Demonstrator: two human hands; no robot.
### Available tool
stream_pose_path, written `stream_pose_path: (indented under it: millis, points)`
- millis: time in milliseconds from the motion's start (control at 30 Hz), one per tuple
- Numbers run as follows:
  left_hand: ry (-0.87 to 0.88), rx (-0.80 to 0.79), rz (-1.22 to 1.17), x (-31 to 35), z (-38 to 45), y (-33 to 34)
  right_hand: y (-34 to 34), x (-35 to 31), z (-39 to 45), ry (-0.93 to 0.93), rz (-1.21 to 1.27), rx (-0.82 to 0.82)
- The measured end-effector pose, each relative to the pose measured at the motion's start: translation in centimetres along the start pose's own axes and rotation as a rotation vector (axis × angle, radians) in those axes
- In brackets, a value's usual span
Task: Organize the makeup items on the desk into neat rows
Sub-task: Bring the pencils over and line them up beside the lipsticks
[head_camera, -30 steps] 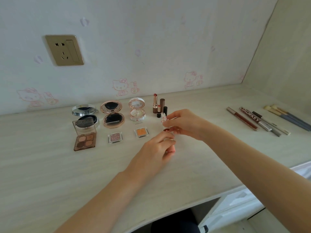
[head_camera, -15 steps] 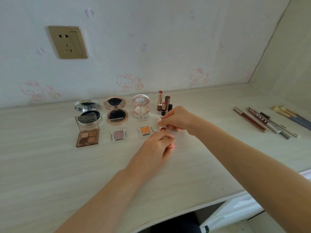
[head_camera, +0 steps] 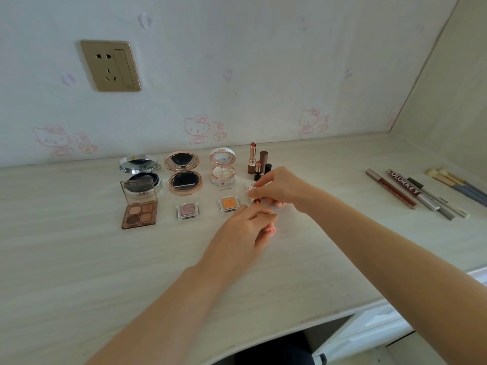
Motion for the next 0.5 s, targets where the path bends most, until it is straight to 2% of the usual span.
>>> stream_pose_path:
  millis: [367, 500]
  points:
    - [-0.045, 0.001, -0.032, -0.1, -0.4, -0.6, -1.4, 0.2, -2.3, -0.036, 0.024, 0.011]
    - [-0.076, 0.019, -0.056, -0.6, -0.3, -1.6, -2.6, 1.2, -4.0, -0.127, -0.183, 0.091]
Point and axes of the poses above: each hand's wrist, its own z-axis towards the middle knuckle, its own y-axis out of the palm, x = y × z, the point moved 1 cm from there along z, towards the middle knuckle, and after that the axes turned 1 degree about z, right-handed, at the moved point
